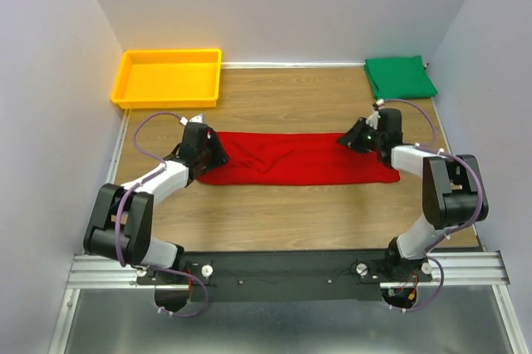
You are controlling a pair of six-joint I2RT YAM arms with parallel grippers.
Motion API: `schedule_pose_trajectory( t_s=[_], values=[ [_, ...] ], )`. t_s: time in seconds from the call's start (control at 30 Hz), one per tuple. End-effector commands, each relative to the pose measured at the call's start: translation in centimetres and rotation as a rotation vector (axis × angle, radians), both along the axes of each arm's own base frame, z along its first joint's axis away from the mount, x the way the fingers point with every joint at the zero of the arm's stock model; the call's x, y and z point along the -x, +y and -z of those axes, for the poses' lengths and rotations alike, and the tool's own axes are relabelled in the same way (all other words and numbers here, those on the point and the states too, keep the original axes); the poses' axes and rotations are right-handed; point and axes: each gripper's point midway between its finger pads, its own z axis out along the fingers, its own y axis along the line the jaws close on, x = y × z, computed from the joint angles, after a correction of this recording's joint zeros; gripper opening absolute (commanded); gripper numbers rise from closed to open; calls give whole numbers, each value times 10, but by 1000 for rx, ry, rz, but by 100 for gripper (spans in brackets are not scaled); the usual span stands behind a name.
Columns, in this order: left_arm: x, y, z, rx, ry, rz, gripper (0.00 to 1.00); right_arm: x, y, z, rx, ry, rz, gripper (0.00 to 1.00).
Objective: Fold and stack the t-shirts
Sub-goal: Fold the tshirt
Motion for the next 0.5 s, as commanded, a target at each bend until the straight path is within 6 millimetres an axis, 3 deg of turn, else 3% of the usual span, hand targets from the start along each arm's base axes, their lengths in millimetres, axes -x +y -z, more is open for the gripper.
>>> schedule_pose_trajectory(
  t_s=[0.0,0.03,0.07,0.23,0.37,0.47],
  values=[
    [-4,5,9,67,28,-78,56,17,-45,26,-5,91,167,25],
    [-4,10,13,67,37,-94,56,22,-44,30,-18,111,178,25],
    [-3,13,20,68,55,-104,56,30,-60,39,-24,141,230,25],
    [-6,26,38,67,110,-128,55,61,-95,60,-86,244,407,26],
    [-28,33,38,5,133,-147,55,106,-125,82,-125,417,574,26],
    [-43,36,41,-32,146,-140,55,122,-122,79,-139,440,596,26]
  ],
)
